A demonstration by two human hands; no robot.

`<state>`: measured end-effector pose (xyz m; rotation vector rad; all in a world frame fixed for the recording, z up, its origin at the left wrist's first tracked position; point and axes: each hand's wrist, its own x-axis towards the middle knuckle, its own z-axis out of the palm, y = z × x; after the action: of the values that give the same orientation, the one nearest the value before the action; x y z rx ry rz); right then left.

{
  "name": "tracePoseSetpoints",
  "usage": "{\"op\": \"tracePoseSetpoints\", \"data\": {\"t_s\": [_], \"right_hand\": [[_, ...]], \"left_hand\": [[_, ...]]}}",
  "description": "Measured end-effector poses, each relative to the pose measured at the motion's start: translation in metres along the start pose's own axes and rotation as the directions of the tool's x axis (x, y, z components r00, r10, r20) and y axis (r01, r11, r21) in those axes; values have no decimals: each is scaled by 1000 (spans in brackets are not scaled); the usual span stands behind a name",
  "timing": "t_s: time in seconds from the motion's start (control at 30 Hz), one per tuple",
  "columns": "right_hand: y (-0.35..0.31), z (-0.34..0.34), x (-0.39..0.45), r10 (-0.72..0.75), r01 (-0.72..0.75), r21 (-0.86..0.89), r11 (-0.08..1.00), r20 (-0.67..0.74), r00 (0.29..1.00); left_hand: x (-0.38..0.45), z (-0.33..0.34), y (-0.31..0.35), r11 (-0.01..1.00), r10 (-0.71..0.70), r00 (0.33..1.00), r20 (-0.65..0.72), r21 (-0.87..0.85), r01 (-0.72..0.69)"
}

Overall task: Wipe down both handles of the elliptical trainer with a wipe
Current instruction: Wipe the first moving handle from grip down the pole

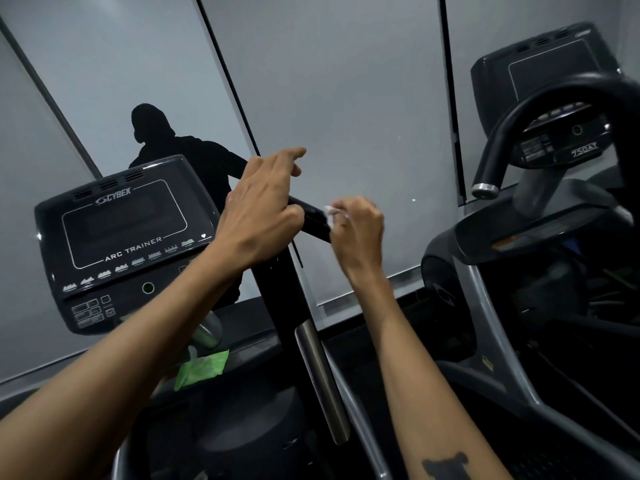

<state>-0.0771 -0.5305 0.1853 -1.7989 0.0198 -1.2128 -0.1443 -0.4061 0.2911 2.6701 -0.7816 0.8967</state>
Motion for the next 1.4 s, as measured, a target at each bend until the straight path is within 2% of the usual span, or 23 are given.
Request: {"op": "tracePoseSetpoints", "data": {"t_s": [0.13,0.23,0.3,0.43,0.47,0.53,0.6,0.73,0.77,0.9,0.93,1.07,1.1,1.23,1.4], "right_hand": [[-7,9,-17,-225,222,79,972,29,974],[-5,11,-14,-121,129,112,985,-75,990],[-21,18,-12,-38,49,139,989,-81,996],[-17,15,-22,-172,174,126,977,-28,985],[-10,10,-19,-161,166,110,980,-46,986],[-7,8,-6,-36,47,111,993,-100,994],[-20,13,-2,33,-25,100,995,-83,996],[-22,17,-18,-146,146,52,988,1,989],[-15,12,-18,-152,152,34,988,-4,988],[-11,4,0,77,-75,25,997,-71,995],[-19,7,-1,61,-60,5,998,-41,997],[-16,4,-22,-223,224,-3,975,93,970],[-9,-1,-21,-238,240,-8,971,87,967],[-9,0,-7,-114,113,-43,993,-17,993],[-10,4,-27,-240,245,-54,968,90,967]], "left_hand": [[-1,-1,1,1000,3,1000,7,14,-3],[-1,0,2,999,-4,1000,6,45,4],[0,0,4,998,-6,1000,0,58,6],[0,1,4,993,5,1000,-4,114,-5],[0,1,4,992,9,1000,-7,128,-8],[-1,1,5,990,20,1000,-7,142,-19],[-2,0,6,989,31,1000,-2,144,-31],[-2,-2,7,989,42,999,2,142,-42],[-2,-1,6,989,41,999,4,142,-41],[0,1,5,989,32,999,-13,146,-30],[1,0,5,988,28,1000,-13,149,-26],[-1,-3,7,984,24,999,31,176,-29],[-2,-3,7,982,26,999,48,185,-34],[-1,-3,7,971,35,995,90,231,-55],[0,-3,8,966,41,994,103,250,-66]]}}
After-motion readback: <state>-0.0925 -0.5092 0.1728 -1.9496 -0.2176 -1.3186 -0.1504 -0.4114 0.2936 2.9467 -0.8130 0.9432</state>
